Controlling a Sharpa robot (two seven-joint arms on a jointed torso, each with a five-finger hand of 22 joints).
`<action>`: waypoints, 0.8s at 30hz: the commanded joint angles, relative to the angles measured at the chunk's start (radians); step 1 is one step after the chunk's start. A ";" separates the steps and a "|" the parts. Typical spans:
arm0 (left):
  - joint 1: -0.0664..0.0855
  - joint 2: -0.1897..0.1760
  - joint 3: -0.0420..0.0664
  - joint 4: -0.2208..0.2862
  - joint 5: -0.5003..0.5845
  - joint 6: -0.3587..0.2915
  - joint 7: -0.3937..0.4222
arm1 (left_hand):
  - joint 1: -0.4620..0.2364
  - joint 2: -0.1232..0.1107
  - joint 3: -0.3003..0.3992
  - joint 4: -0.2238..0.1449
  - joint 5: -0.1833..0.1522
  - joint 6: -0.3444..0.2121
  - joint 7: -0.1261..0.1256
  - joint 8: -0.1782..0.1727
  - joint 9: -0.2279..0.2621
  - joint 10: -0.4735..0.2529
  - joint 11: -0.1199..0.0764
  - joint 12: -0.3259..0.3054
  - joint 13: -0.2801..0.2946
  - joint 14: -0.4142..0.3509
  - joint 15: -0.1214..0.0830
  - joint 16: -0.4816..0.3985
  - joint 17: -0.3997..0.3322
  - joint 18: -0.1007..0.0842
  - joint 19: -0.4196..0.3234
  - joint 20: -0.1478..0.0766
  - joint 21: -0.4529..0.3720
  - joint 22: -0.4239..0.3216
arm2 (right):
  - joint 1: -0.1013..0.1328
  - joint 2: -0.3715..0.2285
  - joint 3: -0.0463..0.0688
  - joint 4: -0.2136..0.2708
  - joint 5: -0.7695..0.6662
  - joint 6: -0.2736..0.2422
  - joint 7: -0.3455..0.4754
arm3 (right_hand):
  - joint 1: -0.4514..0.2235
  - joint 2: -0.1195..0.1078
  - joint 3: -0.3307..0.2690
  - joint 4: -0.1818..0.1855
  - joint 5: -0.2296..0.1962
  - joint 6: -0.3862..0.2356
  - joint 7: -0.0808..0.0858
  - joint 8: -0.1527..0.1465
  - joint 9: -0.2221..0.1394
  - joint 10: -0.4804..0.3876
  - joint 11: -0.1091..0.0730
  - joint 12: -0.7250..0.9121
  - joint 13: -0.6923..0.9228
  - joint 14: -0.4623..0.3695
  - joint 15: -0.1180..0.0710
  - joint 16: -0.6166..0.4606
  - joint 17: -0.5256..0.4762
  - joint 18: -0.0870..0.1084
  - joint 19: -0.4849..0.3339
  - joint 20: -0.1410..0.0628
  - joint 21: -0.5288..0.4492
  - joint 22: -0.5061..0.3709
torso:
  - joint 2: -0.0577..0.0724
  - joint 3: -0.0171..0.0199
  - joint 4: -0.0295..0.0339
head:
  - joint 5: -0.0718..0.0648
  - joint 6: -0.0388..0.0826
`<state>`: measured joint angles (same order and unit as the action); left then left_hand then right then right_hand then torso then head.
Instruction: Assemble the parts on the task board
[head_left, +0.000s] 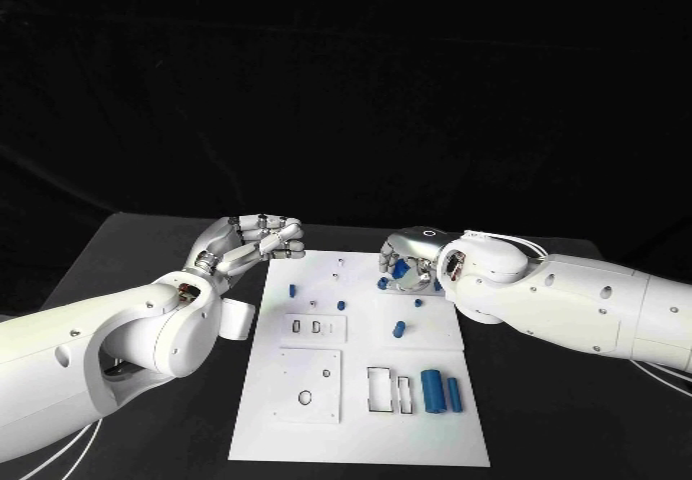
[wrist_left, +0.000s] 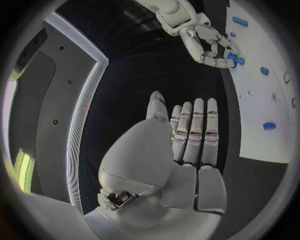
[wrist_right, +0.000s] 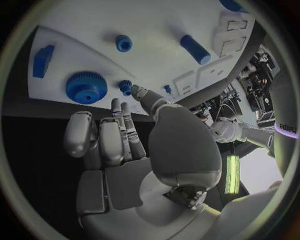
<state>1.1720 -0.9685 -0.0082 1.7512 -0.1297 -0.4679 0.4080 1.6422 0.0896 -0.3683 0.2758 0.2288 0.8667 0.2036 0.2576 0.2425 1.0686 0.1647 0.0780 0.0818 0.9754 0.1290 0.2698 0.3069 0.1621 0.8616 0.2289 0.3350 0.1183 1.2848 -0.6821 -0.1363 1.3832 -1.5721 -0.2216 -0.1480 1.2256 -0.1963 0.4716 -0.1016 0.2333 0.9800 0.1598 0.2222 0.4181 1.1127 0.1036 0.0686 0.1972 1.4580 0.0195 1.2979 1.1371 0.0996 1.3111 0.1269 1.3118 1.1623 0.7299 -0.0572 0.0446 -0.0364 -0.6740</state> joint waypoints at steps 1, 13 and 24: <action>0.004 0.000 0.001 0.004 0.009 0.021 0.001 | 0.002 0.010 -0.005 0.000 0.003 -0.005 -0.001 -0.005 0.001 -0.003 0.003 -0.007 0.000 -0.005 0.001 -0.007 0.001 0.017 0.003 0.007 -0.005 -0.002 | -0.001 0.005 0.000 -0.004 -0.015 0.001 -0.004 | 0.001 0.001 0.014 0.002 -0.008 0.009 -0.003 -0.007 0.002 0.004 -0.003 0.000 -0.002 0.021 0.001 0.012 0.010 -0.015 0.011 0.000 0.012 0.017 | 0.004 -0.0013 0.0036 | -0.001 0.001; 0.008 -0.002 0.001 0.004 0.015 0.025 -0.004 | 0.001 0.012 -0.007 0.001 0.003 -0.007 0.000 -0.006 0.002 -0.004 0.004 -0.008 0.000 -0.007 0.002 -0.008 0.002 0.017 0.002 0.007 -0.006 -0.002 | -0.002 0.016 0.000 -0.014 -0.007 0.003 -0.003 | -0.009 0.001 0.049 0.011 -0.010 0.018 -0.006 -0.005 0.008 0.016 -0.006 0.000 -0.004 0.032 -0.002 0.035 0.032 -0.022 0.032 -0.001 0.040 0.058 | 0.010 -0.0055 0.0072 | -0.002 0.001; 0.010 -0.003 0.001 0.003 0.018 0.029 -0.009 | 0.000 0.013 -0.009 0.001 0.003 -0.008 0.001 -0.006 0.003 -0.005 0.004 -0.009 0.000 -0.008 0.002 -0.010 0.004 0.017 0.002 0.008 -0.008 -0.003 | -0.006 0.017 0.000 -0.020 -0.004 0.030 -0.005 | -0.012 -0.002 0.064 0.015 -0.013 0.023 -0.009 -0.003 0.013 0.023 -0.008 0.001 -0.006 0.035 -0.003 0.044 0.040 -0.024 0.041 -0.002 0.051 0.075 | 0.013 -0.0065 0.0076 | -0.001 -0.003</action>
<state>1.1795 -0.9724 -0.0081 1.7517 -0.1175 -0.4596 0.3978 1.6423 0.0895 -0.3711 0.2787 0.2288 0.8668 0.2035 0.2576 0.2446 1.0687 0.1646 0.0727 0.0817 0.9719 0.1325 0.2657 0.3095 0.1621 0.8616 0.2289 0.3311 0.1161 1.2795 -0.6658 -0.1361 1.3638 -1.5702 -0.2165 -0.1483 1.2254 -0.1965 0.5320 -0.0877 0.2260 0.9967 0.1503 0.2222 0.4299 1.1285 0.0938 0.0686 0.1926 1.4616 0.0159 1.3385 1.1757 0.0896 1.3456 0.1247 1.3594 1.2350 0.7415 -0.0631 0.0524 -0.0372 -0.6767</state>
